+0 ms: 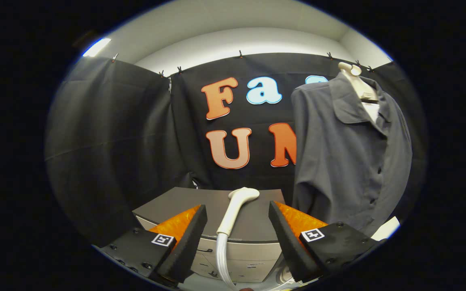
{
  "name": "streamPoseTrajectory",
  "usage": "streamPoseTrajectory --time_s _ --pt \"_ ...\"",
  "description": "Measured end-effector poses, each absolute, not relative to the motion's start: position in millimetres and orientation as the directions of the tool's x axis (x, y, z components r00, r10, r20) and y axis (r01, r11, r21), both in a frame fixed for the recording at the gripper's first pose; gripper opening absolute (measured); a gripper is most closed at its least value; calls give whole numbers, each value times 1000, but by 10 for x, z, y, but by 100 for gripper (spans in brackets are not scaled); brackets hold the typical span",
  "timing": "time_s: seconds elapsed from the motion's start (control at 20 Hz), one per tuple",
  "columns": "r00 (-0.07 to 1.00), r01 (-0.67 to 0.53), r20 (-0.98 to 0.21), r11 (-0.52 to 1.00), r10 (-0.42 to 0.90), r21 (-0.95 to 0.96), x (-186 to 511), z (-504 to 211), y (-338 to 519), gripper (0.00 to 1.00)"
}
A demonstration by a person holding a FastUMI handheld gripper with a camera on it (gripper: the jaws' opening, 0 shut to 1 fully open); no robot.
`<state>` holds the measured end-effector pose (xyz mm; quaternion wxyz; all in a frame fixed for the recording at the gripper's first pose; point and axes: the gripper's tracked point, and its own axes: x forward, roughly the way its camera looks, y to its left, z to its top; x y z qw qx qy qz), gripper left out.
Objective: Iron the clothes twice with a garment steamer, once on the left side and once on the right side.
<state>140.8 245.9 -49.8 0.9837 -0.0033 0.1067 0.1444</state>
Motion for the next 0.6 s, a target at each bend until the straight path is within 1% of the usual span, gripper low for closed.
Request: streamPoseTrajectory --time_s 0.2,0.3,0.4,0.6 --pt "932 -245 -288 967 218 -61 1930 -873 2731 98" --pt "921 -233 -335 970 198 -66 2140 -1123 2853 98" --pt "918 -185 -373 978 137 -94 2444 -1329 2839 99" --pt "895 -154 -441 975 68 -161 2801 -1707 2869 99"
